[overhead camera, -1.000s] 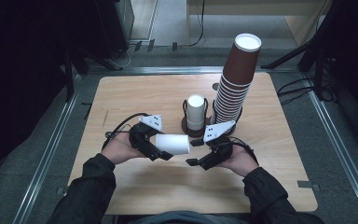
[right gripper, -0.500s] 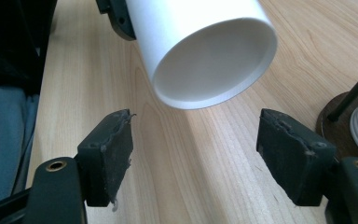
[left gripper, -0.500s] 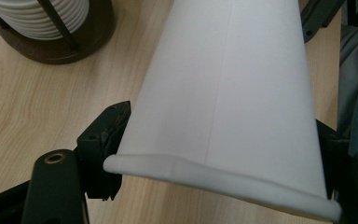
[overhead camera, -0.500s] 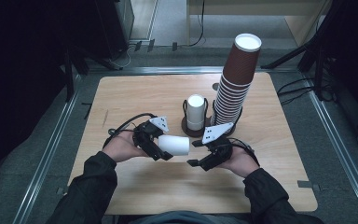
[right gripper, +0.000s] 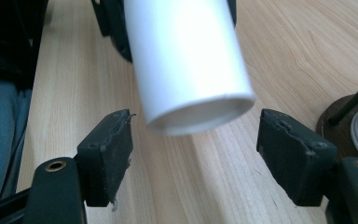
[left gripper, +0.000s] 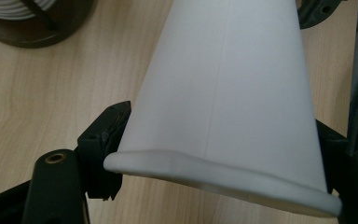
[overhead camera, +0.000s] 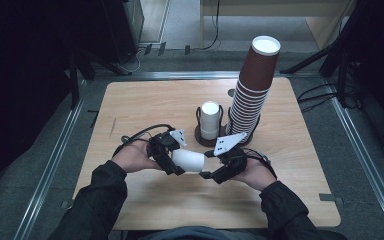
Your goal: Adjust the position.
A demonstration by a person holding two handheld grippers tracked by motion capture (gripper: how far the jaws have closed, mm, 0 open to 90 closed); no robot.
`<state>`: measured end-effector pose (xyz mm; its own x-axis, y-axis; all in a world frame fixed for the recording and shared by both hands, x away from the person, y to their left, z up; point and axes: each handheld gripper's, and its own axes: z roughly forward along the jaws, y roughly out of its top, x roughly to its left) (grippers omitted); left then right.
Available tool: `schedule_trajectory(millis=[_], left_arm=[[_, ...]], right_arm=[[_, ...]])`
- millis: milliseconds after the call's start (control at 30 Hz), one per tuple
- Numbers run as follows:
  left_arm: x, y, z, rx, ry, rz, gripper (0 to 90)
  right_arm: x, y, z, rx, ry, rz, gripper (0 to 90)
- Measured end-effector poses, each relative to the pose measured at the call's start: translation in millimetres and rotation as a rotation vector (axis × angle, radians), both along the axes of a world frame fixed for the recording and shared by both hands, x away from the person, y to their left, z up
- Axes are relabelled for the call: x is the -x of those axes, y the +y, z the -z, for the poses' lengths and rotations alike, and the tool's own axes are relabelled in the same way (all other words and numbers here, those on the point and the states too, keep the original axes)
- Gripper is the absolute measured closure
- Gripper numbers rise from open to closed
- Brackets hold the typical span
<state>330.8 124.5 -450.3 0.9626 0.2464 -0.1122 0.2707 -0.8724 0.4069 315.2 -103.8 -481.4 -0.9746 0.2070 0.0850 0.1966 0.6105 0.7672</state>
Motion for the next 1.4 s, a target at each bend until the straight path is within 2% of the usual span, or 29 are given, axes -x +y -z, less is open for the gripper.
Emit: schedule_trajectory(millis=[233, 267, 300, 467, 700, 867, 1100, 1233, 1333, 1400], left_arm=[[2.6, -6.9, 2.6, -0.004, 0.016, 0.018, 24.8], [3.3, -8.2, 2.5, -0.004, 0.018, 0.021, 24.8], [4.2, -9.6, 2.7, -0.004, 0.015, 0.025, 24.8], [6.7, -14.8, 3.8, -0.012, 0.016, 0.037, 24.8], [9.0, -18.6, 4.0, -0.021, 0.002, 0.045, 24.7], [8.8, -17.0, 3.6, -0.008, 0.012, 0.049, 23.4], [10.0, -15.6, 3.2, 0.003, -0.007, 0.052, 20.7], [7.5, -11.8, 1.6, 0.024, -0.003, 0.032, 12.8], [5.1, -7.3, 0.4, 0.044, -0.017, 0.021, 11.1], [3.2, -4.2, -0.4, 0.062, -0.007, 0.012, 9.7]], right_arm=[[2.5, 8.0, 1.0, 0.023, -0.002, -0.023, 27.1], [2.2, 9.2, 1.3, 0.023, -0.015, -0.027, 27.1], [3.3, 10.5, 1.6, 0.03, -0.002, -0.027, 27.1], [4.4, 16.2, 3.7, 0.042, -0.016, -0.043, 28.9], [5.5, 17.9, 5.1, 0.059, 0.0, -0.06, 33.2], [6.6, 16.9, 2.6, 0.061, -0.018, -0.078, 34.4], [7.5, 16.4, 1.5, 0.057, -0.03, -0.088, 34.7], [6.3, 14.5, 1.2, 0.057, -0.03, -0.084, 34.6], [4.5, 11.7, 1.2, 0.055, -0.031, -0.073, 34.5], [3.5, 9.6, 1.2, 0.049, -0.021, -0.065, 34.4]])
